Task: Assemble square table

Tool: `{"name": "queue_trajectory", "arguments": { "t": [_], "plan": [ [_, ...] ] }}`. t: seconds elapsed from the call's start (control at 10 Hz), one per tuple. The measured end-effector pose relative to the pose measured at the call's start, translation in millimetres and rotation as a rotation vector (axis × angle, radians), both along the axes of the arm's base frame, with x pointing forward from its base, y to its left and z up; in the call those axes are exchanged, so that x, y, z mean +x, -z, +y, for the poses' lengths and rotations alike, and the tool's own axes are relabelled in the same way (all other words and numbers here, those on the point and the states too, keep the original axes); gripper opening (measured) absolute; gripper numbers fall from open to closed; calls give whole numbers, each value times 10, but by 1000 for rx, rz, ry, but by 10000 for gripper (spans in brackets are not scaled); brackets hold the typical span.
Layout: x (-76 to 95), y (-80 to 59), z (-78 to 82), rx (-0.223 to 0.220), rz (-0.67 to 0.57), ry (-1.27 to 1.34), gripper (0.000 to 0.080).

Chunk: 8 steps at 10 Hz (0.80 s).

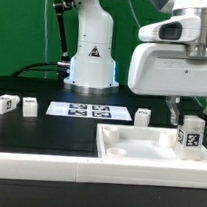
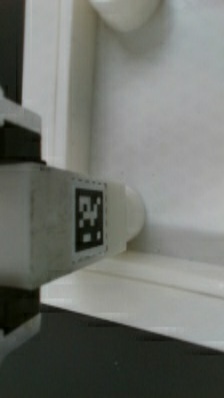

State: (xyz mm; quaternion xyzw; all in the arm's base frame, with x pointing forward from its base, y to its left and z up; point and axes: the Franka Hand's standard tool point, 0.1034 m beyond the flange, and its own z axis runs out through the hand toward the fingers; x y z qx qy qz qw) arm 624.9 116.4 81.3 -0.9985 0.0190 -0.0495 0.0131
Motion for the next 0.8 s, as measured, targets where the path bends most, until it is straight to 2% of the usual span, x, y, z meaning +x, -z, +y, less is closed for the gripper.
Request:
{"name": "queue_trajectory", "arguments": {
  "t": [0.4, 0.8],
  "plan": [
    [-2, 1, 7, 48, 12, 370, 288],
    [-18, -2, -103, 41, 25, 606, 298]
  ]
}}
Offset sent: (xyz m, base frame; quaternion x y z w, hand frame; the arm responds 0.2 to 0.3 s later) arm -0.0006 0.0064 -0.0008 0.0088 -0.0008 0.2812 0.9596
